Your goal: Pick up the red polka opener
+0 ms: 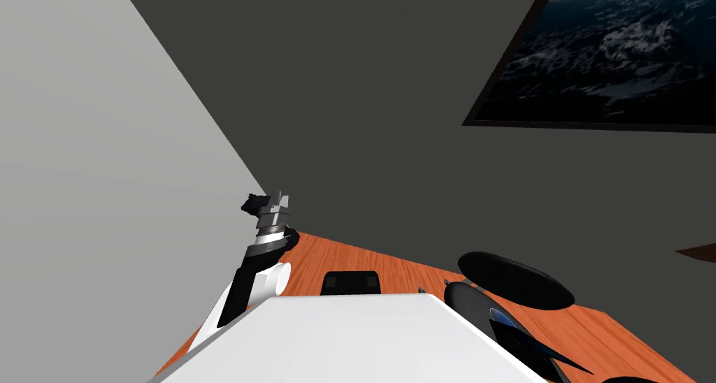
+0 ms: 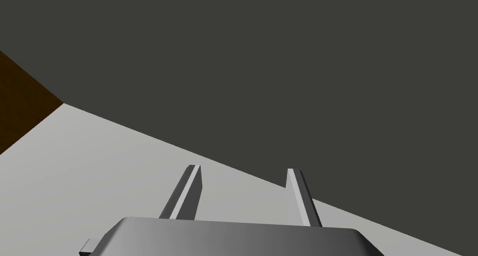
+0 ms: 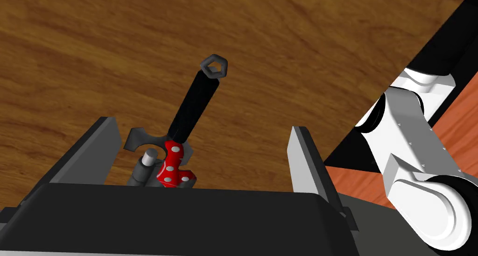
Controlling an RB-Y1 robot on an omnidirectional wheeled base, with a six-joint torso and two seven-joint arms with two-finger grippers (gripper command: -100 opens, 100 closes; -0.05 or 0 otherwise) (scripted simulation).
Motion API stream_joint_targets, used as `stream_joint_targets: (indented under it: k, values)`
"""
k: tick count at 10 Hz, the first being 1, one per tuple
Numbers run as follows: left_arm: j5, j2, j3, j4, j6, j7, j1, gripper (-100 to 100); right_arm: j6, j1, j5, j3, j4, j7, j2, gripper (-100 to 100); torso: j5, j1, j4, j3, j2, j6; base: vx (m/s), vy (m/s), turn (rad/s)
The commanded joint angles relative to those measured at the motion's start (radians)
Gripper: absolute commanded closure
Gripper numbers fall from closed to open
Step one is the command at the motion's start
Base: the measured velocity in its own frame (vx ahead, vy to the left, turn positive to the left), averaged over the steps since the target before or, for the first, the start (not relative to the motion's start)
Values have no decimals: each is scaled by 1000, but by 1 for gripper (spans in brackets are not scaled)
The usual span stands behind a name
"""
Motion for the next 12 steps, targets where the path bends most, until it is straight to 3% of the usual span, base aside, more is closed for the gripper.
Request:
stream_joint_targets:
  k: [1, 4, 5, 6, 7, 10, 11, 12]
  values:
    - [0, 0, 0, 0, 0, 0, 0, 0, 15, -32, 24, 25, 12, -11, 6, -100, 0, 0, 0, 0, 0, 0, 35, -70, 205]
    - [0, 0, 0, 0, 0, 0, 0, 0, 33, -90, 46, 43, 20, -18, 38, -100, 0, -1, 1, 2, 3, 1, 4, -78, 116]
    - [0, 0, 0, 0, 0, 0, 0, 0, 26, -75, 42, 35, 21, -13, 31, -100, 0, -1, 1, 2, 4, 1, -8, -40, 22]
    - [0, 0, 0, 0, 0, 0, 0, 0, 26, -77, 42, 35, 21, -14, 31, 0, 0, 2, 1, 2, 4, 1, 0, -8, -1]
    - [0, 0, 0, 0, 0, 0, 0, 0, 34, -101, 47, 47, 51, -11, 68, -100, 1, 4, 1, 2, 4, 1, -16, -25, 80]
    - [0, 0, 0, 0, 0, 0, 0, 0, 47, -136, 53, 65, 96, -6, 122, -100, 0, 2, 1, 3, 6, 1, -26, -47, 58]
    - [0, 0, 0, 0, 0, 0, 0, 0, 44, -128, 51, 61, 85, -9, 108, -100, 0, 2, 1, 3, 6, 1, -13, -22, 14]
    - [0, 0, 0, 0, 0, 0, 0, 0, 45, -130, 51, 62, 87, -9, 110, 100, 1, 3, 1, 3, 5, 2, 0, 0, 0]
